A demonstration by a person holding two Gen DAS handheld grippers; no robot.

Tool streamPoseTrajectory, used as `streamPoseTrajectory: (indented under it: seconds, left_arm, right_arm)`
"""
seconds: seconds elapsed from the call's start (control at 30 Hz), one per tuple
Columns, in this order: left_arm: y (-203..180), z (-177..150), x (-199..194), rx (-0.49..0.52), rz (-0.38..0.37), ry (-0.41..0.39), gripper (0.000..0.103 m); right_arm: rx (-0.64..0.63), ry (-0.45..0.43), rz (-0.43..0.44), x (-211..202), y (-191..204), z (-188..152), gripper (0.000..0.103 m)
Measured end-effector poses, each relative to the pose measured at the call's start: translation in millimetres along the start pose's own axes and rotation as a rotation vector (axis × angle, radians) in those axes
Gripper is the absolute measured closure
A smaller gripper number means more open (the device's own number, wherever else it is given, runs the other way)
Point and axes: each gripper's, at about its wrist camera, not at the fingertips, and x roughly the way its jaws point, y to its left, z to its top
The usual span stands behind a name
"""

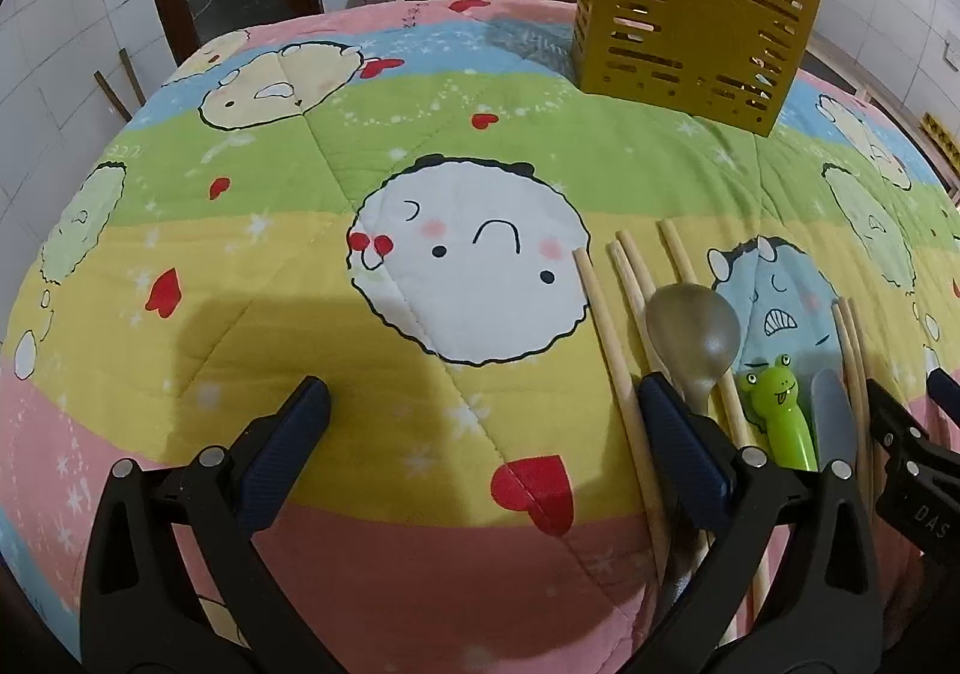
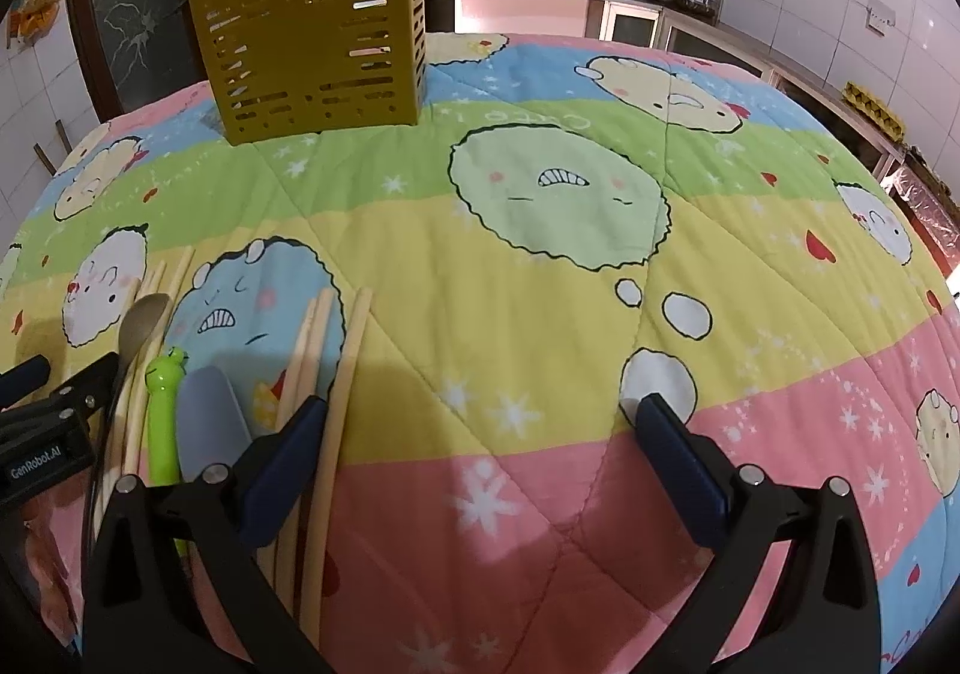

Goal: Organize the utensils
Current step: 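Lower both tools toward the wooden chopsticks lying beside the spoon, then close the left tool on a wooden chopstick while the right tool grasps another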

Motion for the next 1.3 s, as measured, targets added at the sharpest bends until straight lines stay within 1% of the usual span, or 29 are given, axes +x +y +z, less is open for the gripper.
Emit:
streamPoseTrajectory:
  seconds: [0.37,0.47,0.53,0.6,0.63,0.67,0.7,0.73,0.77,0.8,0.83,0.9,1.03,1.07,1.1,1.13,1.17,1.23,1.3]
  left_arm:
    - [1.0,1.2,3.0,-0.031,0.005,0.004,0.004]
    - [-0.7,1.0,2.6,-0.035,0.017,-0.001,0.004]
    - [-2.2,0.6,1.8,-0.037,0.025,-0.004,0.004]
    - [-4.1,-0.4,0.4,-0.035,0.025,-0.008,0.006]
    - [-5.0,-1.2,-0.8,-0.034,0.020,-0.011,0.009]
    - [-6.5,-1.8,-2.6,-0.032,0.015,-0.013,0.011]
    - [-8.1,-2.4,-4.4,-0.029,0.011,-0.014,0.015]
    - [-9.6,-3.1,-5.8,-0.027,0.008,-0.014,0.019]
    - [-11.0,-3.6,-7.1,-0.024,0.005,-0.014,0.021]
    - [-12.6,-3.9,-8.3,-0.021,0.001,-0.015,0.026]
    - [-14.5,-4.6,-9.6,-0.017,-0.005,-0.015,0.031]
    - [-16.2,-4.2,-10.6,-0.023,-0.019,-0.009,0.035]
    - [-17.7,2.1,-7.8,-0.045,-0.029,0.005,0.041]
    - [-18.7,4.0,-7.2,-0.045,-0.029,0.008,0.043]
    - [-19.6,5.4,-6.8,-0.044,-0.029,0.011,0.047]
    - [-20.7,5.7,-7.2,-0.039,-0.031,0.012,0.056]
    - [-22.0,5.7,-8.3,-0.030,-0.052,0.016,0.063]
    - [-24.0,4.4,-10.4,-0.019,-0.063,0.020,0.067]
    - [-25.9,4.1,-8.9,-0.011,-0.059,0.019,0.067]
  right_arm:
    - [-0.009,0.003,-0.022,0.9,3.8,0.5,0.004]
    - [-0.014,-0.002,-0.030,-1.7,6.4,0.2,0.005]
    - [-0.012,-0.006,-0.024,-3.8,7.3,-1.3,0.010]
    - [-0.010,-0.012,-0.016,-5.8,8.0,-2.8,0.017]
    - [-0.013,-0.016,-0.012,-7.2,9.2,-3.3,0.020]
    - [-0.016,-0.018,-0.007,-8.5,10.7,-3.7,0.025]
    - [-0.019,-0.020,-0.004,-9.4,12.4,-4.0,0.030]
    - [-0.022,-0.022,-0.002,-10.2,14.4,-4.4,0.033]
    - [-0.029,-0.025,-0.001,-11.4,17.3,-5.1,0.038]
    - [-0.034,-0.027,-0.001,-12.3,19.5,-5.4,0.043]
    - [-0.037,-0.027,0.002,-12.7,21.5,-5.6,0.045]
    - [-0.045,-0.027,0.001,-13.9,26.1,-5.5,0.054]
    - [-0.047,-0.022,0.007,-11.2,31.1,-0.8,0.064]
    - [-0.047,-0.023,0.008,-10.9,32.0,0.2,0.069]
    - [-0.045,-0.023,0.010,-10.2,33.4,1.2,0.072]
    - [-0.044,-0.023,0.013,-9.5,34.2,1.6,0.074]
    - [-0.045,-0.025,0.012,-9.3,35.1,1.3,0.075]
    - [-0.057,-0.032,0.006,-9.6,37.6,0.1,0.077]
    - [-0.067,-0.032,0.001,-8.8,39.6,0.9,0.079]
